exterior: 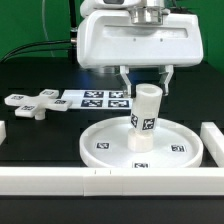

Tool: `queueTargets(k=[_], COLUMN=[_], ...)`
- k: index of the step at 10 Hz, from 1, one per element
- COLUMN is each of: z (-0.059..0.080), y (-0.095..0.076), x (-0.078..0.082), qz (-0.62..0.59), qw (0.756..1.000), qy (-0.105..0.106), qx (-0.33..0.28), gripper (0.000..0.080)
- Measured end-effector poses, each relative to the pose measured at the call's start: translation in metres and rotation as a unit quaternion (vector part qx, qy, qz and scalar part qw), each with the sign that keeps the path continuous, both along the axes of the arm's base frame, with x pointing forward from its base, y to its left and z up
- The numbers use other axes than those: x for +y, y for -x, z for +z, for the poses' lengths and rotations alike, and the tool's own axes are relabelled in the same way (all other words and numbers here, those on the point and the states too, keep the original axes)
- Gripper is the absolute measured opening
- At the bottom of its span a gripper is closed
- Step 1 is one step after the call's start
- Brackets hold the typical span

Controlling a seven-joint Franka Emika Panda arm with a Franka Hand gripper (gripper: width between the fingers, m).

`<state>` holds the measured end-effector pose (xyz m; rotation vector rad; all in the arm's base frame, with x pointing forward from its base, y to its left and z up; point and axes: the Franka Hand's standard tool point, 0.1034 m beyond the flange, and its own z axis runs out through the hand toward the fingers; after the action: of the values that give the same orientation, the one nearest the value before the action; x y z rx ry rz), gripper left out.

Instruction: Assemble round table

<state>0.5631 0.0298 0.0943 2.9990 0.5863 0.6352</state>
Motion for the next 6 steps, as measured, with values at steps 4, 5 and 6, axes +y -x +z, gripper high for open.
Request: queueTargets(k=[4,5,6], z=[-0.0007,0.0002,0.0042], y=[0.0003,0.0,-0.001], x=[-0.0007,-0.0037,-0.0082], qz=[0.0,0.003,0.003], qw=[1.0,1.0,1.0], qy=[0.0,0.003,0.004], qx=[0.001,0.005,0.006], gripper=[0.0634,0.0645,0.0645])
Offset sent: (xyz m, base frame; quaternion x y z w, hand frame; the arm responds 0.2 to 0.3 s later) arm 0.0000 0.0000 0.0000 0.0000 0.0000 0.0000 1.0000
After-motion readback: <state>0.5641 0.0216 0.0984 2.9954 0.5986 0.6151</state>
